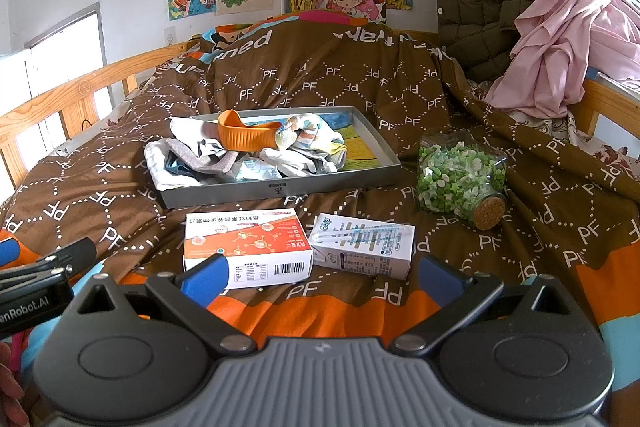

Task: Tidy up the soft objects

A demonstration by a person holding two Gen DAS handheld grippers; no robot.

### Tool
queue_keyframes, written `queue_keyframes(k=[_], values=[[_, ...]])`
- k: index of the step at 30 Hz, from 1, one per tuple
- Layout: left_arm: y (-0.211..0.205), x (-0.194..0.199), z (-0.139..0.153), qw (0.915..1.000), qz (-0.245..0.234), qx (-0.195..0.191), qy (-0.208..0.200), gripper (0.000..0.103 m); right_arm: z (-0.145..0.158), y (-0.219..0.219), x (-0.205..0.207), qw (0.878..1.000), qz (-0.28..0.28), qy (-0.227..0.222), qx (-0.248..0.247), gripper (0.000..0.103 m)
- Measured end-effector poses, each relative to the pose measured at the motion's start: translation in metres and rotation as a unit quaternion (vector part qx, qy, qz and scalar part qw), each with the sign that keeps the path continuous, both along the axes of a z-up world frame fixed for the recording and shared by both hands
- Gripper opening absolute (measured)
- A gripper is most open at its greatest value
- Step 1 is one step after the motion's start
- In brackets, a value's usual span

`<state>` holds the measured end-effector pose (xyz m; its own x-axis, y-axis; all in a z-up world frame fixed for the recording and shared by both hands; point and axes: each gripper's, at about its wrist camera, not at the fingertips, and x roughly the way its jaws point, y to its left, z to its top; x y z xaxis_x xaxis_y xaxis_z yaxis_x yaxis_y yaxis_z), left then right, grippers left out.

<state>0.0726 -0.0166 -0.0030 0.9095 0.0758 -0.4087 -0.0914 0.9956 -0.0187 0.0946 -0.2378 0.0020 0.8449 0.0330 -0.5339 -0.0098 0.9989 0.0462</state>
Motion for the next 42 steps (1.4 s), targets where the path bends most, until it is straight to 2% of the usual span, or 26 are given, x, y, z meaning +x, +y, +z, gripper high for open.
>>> queue_keyframes(k=[14,33,42], values=[[-0.0029,-0.0008,-0.0015,0.9997,-0.011,0.021,-0.003,0.102,0.0004,-0.0003,-0.0001,1.0,0.0,0.0,0.0,0.103],[-0.0051,0.0003,-0.0024,0.9995,-0.025,0.017,0.011,0.102,0.0004,-0.0002,0.0,1.0,0.0,0.0,0.0,0.103],[-0.0052,0.0008,-0.0024,0.9996,-0.017,0.017,0.011,0.102,0.0003,-0.0001,0.0002,1.0,0.0,0.001,0.0,0.103]])
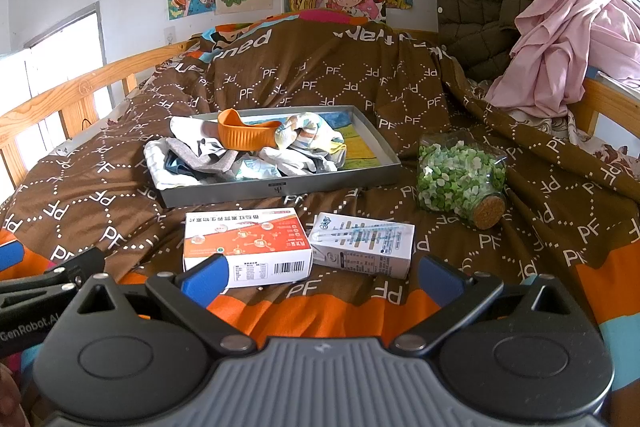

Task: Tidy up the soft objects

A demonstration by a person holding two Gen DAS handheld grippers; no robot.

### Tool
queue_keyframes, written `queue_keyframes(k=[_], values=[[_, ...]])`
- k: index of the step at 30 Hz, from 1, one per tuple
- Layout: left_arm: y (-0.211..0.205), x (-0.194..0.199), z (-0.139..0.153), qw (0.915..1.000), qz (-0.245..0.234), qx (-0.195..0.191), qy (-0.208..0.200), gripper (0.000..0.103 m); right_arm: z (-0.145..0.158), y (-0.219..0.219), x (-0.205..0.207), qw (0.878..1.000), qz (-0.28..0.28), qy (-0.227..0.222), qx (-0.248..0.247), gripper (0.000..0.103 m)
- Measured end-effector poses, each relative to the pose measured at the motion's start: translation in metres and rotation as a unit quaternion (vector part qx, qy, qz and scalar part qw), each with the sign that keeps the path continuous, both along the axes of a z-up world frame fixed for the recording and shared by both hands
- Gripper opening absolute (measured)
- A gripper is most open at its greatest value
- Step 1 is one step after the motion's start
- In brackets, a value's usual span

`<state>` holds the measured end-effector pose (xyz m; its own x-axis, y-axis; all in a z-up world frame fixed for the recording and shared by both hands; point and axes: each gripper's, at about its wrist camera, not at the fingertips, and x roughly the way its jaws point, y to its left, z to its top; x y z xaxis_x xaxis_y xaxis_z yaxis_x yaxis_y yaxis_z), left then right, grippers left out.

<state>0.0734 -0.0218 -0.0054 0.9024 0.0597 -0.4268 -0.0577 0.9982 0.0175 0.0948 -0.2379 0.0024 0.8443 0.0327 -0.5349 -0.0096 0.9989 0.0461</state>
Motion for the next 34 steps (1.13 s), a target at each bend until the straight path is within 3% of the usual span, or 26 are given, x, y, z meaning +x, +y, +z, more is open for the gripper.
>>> queue_keyframes(k=[34], values=[[0.0017,0.0007,-0.0026,1.0,0.001,0.007,0.0,0.102,-0.0024,-0.0005,-0.0024,1.0,0.0,0.002,-0.001,0.103]])
